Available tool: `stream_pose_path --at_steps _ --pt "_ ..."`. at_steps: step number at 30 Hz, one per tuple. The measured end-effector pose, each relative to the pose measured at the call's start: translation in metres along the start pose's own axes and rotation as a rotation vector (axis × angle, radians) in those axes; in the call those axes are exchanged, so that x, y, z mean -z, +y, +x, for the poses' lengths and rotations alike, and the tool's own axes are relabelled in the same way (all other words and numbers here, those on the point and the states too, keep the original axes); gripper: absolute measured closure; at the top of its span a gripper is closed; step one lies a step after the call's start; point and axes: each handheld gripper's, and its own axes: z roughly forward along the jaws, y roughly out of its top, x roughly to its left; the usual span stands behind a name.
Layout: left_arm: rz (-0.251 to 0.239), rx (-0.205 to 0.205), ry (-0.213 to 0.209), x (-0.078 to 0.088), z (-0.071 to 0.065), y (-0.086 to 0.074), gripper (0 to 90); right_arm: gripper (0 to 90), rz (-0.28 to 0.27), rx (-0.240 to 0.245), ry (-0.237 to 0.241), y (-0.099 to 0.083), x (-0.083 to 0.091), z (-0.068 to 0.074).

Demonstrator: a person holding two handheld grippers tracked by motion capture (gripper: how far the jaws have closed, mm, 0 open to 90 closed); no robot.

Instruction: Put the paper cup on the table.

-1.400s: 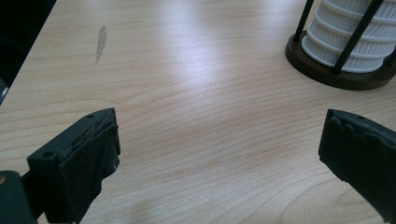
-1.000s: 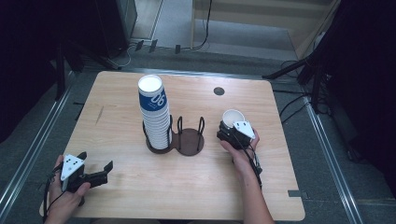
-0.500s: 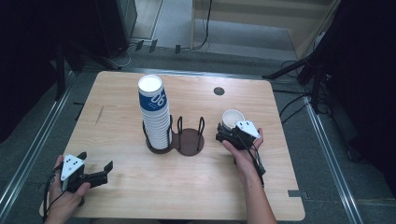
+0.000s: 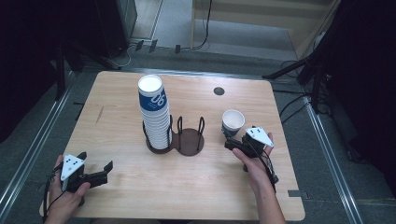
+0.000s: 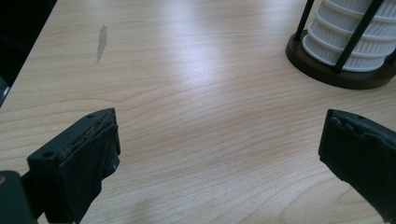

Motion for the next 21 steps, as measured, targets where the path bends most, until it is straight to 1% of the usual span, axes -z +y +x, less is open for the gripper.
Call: stream_pose_path --at_steps 4,6,8,10,13,21 --pt "-0.001 0.003 0.001 0.000 0.000 0.000 0.0 0.0 -0.019 -0.013 0.006 -0.002 0.012 -0.008" --pt "-0.002 0.004 0.001 0.000 0.000 0.000 0.0 0.0 -0.021 -0.007 0.005 -0.002 0.015 -0.010" --pt "-0.002 0.005 0.001 0.000 0.000 0.000 0.0 0.0 -0.024 -0.005 0.004 -0.004 0.023 -0.014" --pt "-0.003 0.007 0.001 0.000 0.000 0.000 0.0 0.0 -0.027 -0.003 0.003 -0.004 0.025 -0.016" --pt "-0.003 0.006 0.001 0.000 0.000 0.000 0.0 0.0 -0.030 -0.006 0.000 -0.006 0.035 -0.021" --pt "0.000 0.008 -0.001 0.000 0.000 0.000 0.0 0.0 -0.036 -0.007 -0.004 -0.011 0.049 -0.031"
